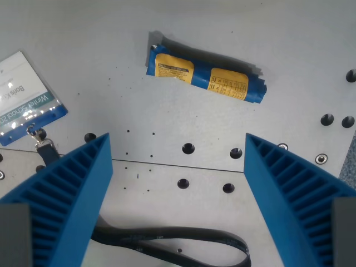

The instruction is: Move in base negative x

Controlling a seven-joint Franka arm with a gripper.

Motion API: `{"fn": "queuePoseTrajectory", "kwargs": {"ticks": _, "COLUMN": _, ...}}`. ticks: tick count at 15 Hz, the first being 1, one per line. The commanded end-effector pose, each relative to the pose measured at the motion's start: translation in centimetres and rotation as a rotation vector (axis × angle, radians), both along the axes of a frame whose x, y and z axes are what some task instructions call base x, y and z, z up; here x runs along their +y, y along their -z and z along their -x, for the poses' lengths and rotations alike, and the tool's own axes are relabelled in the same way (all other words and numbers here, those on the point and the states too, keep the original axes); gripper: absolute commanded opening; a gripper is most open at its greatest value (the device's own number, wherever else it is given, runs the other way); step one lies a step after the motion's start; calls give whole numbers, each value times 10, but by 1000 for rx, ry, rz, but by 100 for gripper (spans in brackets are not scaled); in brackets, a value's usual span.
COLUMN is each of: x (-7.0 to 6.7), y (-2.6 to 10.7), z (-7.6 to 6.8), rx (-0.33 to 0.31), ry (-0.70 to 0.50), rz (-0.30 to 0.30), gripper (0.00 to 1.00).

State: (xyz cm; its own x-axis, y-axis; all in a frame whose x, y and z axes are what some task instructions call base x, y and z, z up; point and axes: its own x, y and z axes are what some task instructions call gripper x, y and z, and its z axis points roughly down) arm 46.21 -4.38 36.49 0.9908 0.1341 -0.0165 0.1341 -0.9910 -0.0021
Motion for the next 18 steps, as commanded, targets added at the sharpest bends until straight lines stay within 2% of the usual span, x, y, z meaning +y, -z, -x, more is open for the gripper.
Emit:
{"fn": "queuePoseTrajectory", "kwargs": {"ticks": 1, "x": 1, "y": -2, "z": 5, "rx": -6, "ry": 0, "rz": 0, "gripper": 100}}
{"fn": "queuePoseTrajectory", "kwargs": {"ticks": 18, "x": 12, "y": 7, "z": 93, "rx": -6, "ry": 0, "rz": 0, "gripper": 100}}
